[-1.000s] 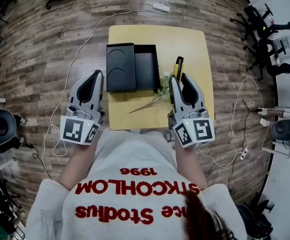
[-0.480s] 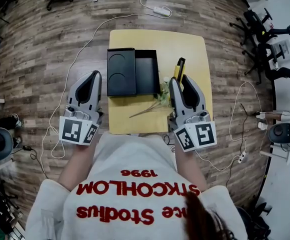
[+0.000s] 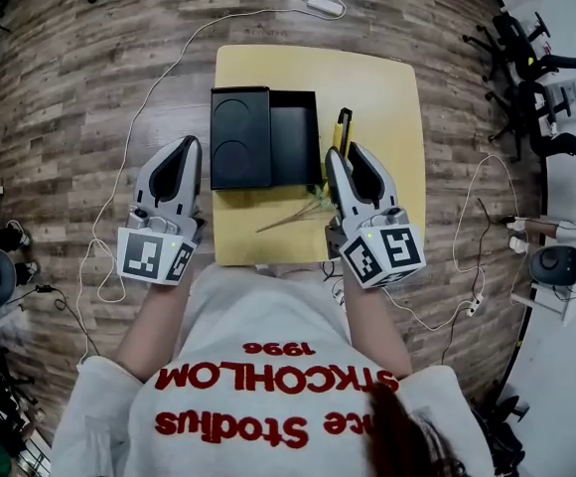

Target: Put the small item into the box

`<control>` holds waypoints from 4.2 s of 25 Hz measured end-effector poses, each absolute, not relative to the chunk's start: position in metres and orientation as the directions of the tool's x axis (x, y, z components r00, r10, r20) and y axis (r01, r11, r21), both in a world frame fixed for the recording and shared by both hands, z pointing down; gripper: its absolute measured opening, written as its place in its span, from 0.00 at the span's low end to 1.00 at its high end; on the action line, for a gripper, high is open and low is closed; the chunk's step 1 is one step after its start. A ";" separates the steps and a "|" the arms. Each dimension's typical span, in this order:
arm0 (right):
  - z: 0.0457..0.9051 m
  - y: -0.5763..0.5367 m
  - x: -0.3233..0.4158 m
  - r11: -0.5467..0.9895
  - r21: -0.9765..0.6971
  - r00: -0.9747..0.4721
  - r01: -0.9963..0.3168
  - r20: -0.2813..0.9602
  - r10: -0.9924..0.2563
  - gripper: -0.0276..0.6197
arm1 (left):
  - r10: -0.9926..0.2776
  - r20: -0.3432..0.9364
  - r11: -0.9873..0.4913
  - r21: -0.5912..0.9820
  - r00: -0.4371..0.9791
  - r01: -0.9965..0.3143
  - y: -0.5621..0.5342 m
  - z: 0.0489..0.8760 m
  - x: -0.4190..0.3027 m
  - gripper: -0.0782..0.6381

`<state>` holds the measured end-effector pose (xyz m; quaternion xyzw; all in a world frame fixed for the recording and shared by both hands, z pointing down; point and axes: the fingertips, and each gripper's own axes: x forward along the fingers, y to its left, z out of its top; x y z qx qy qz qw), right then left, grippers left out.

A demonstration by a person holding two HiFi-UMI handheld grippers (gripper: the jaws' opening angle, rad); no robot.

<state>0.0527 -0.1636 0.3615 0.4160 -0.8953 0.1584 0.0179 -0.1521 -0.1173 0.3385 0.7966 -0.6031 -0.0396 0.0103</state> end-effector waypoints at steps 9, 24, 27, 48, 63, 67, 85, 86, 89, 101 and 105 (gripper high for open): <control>0.447 -0.194 0.033 0.578 -0.292 -0.647 -0.762 0.331 -0.687 0.22 | -0.965 -0.002 -0.263 0.050 0.263 -0.964 -0.140 0.375 -0.162 0.12; 0.588 -0.217 -0.004 0.541 -0.213 -0.530 -0.813 0.655 -0.538 0.22 | -0.963 0.080 -0.251 0.081 0.258 -0.965 -0.157 0.427 -0.181 0.12; 0.598 -0.220 -0.010 0.576 -0.128 -0.483 -0.808 0.704 -0.521 0.22 | -0.963 0.091 -0.246 0.085 0.253 -0.966 -0.156 0.434 -0.184 0.12; 0.638 -0.197 -0.023 0.776 0.054 -0.287 -0.628 0.911 -0.296 0.23 | -0.969 0.119 -0.206 0.096 0.217 -0.974 -0.137 0.442 -0.195 0.12; 0.555 -0.229 -0.009 0.684 -0.024 -0.536 -0.729 0.641 -0.549 0.06 | -0.974 0.073 -0.208 0.081 0.214 -0.975 -0.138 0.418 -0.189 0.12; 0.503 -0.231 0.003 0.661 -0.079 -0.604 -0.746 0.496 -0.623 0.05 | -0.974 0.048 -0.220 0.068 0.223 -0.973 -0.142 0.402 -0.183 0.12; 0.357 -0.174 0.064 0.626 -0.170 -0.648 -0.761 0.137 -0.749 0.05 | -0.952 -0.054 -0.301 -0.011 0.301 -0.953 -0.118 0.336 -0.146 0.12; 0.353 -0.171 0.067 0.624 -0.157 -0.642 -0.766 0.132 -0.755 0.05 | -0.951 -0.056 -0.304 -0.013 0.304 -0.953 -0.116 0.334 -0.145 0.12; 0.342 -0.158 0.079 0.620 -0.137 -0.634 -0.772 0.111 -0.765 0.05 | -0.949 -0.057 -0.311 -0.020 0.312 -0.950 -0.109 0.328 -0.142 0.12; 0.312 -0.125 0.109 0.576 -0.111 -0.579 -0.810 0.000 -0.815 0.05 | -0.948 -0.086 -0.306 -0.034 0.308 -0.951 -0.088 0.309 -0.135 0.12; 0.307 -0.127 0.106 0.578 -0.113 -0.581 -0.808 -0.002 -0.814 0.05 | -0.949 -0.089 -0.300 -0.033 0.302 -0.953 -0.085 0.309 -0.137 0.12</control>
